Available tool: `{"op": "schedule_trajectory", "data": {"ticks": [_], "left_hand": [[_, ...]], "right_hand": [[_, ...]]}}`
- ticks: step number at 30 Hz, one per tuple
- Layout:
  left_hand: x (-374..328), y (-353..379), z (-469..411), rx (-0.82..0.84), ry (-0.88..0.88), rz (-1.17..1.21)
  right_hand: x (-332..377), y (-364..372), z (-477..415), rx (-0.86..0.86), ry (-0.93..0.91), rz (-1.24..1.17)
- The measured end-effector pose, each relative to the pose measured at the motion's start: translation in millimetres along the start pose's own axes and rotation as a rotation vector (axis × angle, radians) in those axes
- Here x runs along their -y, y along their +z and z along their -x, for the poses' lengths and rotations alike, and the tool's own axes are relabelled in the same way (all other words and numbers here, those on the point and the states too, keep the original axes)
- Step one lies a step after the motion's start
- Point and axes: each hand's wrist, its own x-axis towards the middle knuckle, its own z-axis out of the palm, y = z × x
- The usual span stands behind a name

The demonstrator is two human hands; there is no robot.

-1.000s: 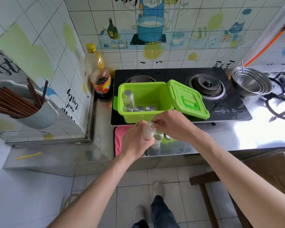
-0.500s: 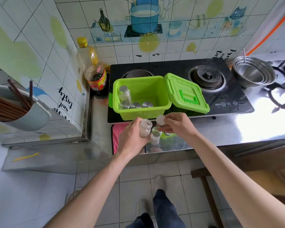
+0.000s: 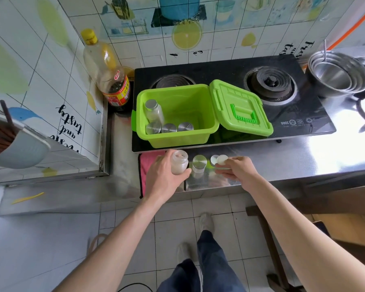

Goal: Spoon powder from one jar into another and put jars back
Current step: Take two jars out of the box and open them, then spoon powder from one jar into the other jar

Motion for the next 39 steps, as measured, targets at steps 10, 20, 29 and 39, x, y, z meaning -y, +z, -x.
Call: {"op": "schedule_trajectory", "data": {"ticks": [10, 20, 29, 39], "left_hand": [[6.5, 6.8, -8.3, 0.073, -0.130, 0.028], [11.3, 13.8, -18.3, 0.105, -0.151, 0.003], [19.2, 20.5, -21.8, 0.131, -0.140, 0.048], [31.6, 29.3, -25.3, 0.160, -0.070, 0.069]], "right_hand": [[-22.3, -6.6, -47.3, -0.207, 0.102, 0.227], [-30.3, -14.9, -63.0, -0.291, 0.124, 0.372], [-31.6, -15.4, -56.3, -0.299, 0.102, 0.275], [-33.1, -11.4, -37.7, -0.304, -0.042, 0.326]]}}
